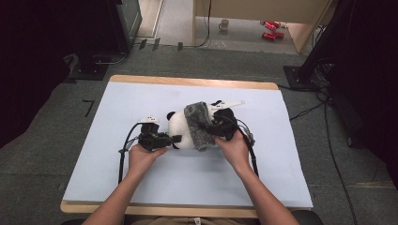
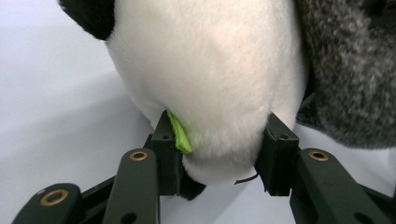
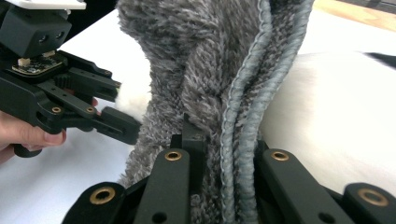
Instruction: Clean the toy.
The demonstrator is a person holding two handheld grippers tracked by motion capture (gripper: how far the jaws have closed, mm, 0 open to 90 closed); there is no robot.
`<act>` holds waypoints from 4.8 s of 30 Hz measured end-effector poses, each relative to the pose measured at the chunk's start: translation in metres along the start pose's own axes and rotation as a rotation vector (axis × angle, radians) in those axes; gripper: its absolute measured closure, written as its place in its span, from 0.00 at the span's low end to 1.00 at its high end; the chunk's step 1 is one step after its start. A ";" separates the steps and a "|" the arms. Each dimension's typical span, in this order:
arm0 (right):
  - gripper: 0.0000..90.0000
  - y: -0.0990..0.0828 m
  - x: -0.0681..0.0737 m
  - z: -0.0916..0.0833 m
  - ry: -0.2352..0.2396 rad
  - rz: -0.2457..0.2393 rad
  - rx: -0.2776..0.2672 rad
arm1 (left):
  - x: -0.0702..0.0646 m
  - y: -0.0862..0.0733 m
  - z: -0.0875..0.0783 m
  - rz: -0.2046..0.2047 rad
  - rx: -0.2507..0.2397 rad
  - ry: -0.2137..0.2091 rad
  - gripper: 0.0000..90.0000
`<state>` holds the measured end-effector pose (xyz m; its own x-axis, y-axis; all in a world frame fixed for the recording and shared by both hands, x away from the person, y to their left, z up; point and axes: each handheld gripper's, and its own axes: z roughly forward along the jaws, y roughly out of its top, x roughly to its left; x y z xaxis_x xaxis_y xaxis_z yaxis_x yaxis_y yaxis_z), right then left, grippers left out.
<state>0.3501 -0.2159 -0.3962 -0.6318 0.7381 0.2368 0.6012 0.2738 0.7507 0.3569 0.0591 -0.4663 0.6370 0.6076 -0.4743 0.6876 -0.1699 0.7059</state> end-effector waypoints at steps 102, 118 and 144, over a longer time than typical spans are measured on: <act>0.89 -0.028 -0.061 -0.064 -0.147 0.178 -0.055 | 0.009 0.016 -0.001 0.047 0.030 0.042 0.67; 0.88 -0.029 -0.067 -0.058 -0.142 0.187 -0.059 | 0.009 0.011 -0.007 0.125 -0.036 0.056 0.44; 0.88 -0.012 -0.072 -0.060 -0.111 0.221 -0.130 | 0.009 -0.012 0.018 0.110 -0.069 0.046 0.37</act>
<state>0.3593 -0.3091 -0.3851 -0.4300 0.8363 0.3400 0.6463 0.0222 0.7627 0.3602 0.0526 -0.4884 0.6897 0.6236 -0.3680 0.5875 -0.1848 0.7879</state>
